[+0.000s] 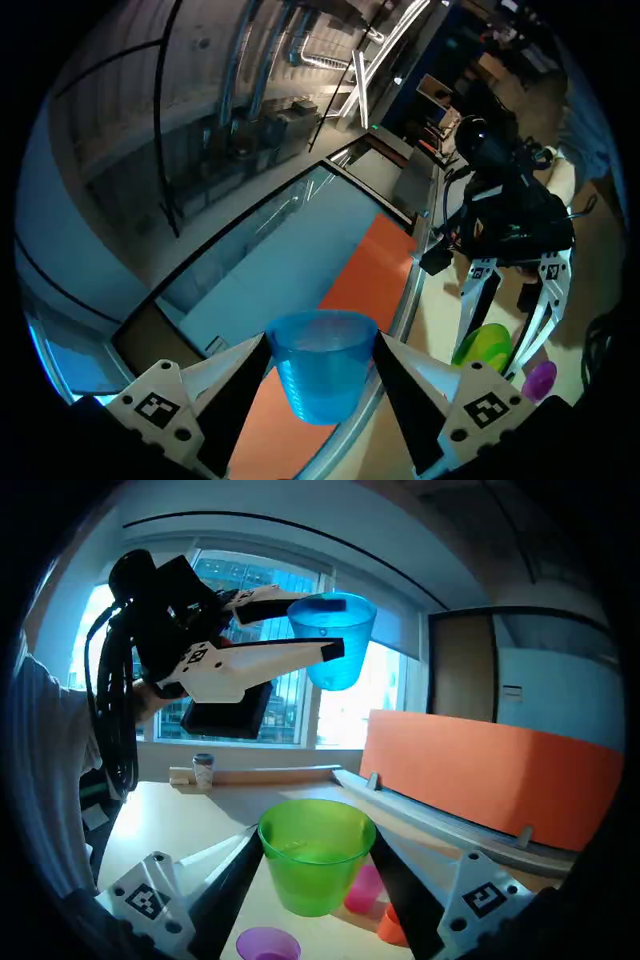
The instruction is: Pour water
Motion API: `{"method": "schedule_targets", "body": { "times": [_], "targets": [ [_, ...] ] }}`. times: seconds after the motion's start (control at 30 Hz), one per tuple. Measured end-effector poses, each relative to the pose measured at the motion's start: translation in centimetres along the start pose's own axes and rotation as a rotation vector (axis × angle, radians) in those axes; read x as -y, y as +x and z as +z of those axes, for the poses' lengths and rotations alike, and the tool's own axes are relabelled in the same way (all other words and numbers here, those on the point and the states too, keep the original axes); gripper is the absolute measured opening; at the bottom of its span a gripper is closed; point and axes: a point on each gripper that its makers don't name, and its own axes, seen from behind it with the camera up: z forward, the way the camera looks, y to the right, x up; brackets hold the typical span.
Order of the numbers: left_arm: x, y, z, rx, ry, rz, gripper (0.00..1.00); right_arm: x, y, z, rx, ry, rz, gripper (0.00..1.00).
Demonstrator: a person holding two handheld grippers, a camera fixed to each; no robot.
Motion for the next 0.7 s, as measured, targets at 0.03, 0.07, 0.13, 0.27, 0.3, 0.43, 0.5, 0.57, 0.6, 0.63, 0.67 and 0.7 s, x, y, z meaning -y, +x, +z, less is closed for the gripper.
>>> {"method": "schedule_targets", "body": {
  "times": [0.03,0.07,0.13,0.27,0.3,0.43,0.5,0.57,0.6,0.63,0.67,0.7],
  "targets": [
    [0.1,-0.1,0.0,0.002,0.002,-0.024,0.87,0.0,0.0,0.0,-0.001,-0.001,0.000,0.91],
    [0.1,-0.2,-0.1,0.004,0.003,-0.047,0.87,0.0,0.1,0.0,-0.002,-0.002,0.000,0.91],
    [0.4,-0.3,0.0,0.006,0.008,-0.100,0.87,-0.1,0.2,-0.1,-0.004,-0.003,0.000,0.91],
    [0.9,-0.7,0.0,0.011,0.017,-0.203,0.87,0.0,0.4,-0.1,-0.008,-0.003,0.000,0.91],
    [1.0,-0.8,-0.1,0.012,0.017,-0.232,0.87,0.0,0.4,-0.2,-0.009,-0.003,0.000,0.91],
    [1.3,-1.2,-0.3,0.019,0.015,-0.342,0.87,-0.1,0.5,-0.2,-0.011,-0.006,-0.002,0.91],
    [1.3,-1.4,-0.4,0.024,0.011,-0.405,0.87,-0.2,0.6,-0.3,-0.012,-0.007,-0.002,0.91],
    [1.3,-1.6,-0.4,0.028,0.005,-0.467,0.87,-0.1,0.7,-0.3,-0.013,-0.007,-0.002,0.91],
    [1.3,-1.6,-0.4,0.027,0.002,-0.497,0.87,-0.1,0.7,-0.3,-0.014,-0.007,-0.002,0.91],
    [1.3,-1.6,-0.4,0.027,-0.002,-0.523,0.87,-0.1,0.8,-0.4,-0.015,-0.008,-0.002,0.91],
    [1.2,-1.7,-0.4,0.026,-0.005,-0.549,0.87,-0.1,0.8,-0.4,-0.016,-0.008,-0.003,0.91],
    [1.2,-1.7,-0.4,0.026,-0.008,-0.574,0.87,-0.1,0.9,-0.4,-0.017,-0.008,-0.003,0.91]
  ]
}}
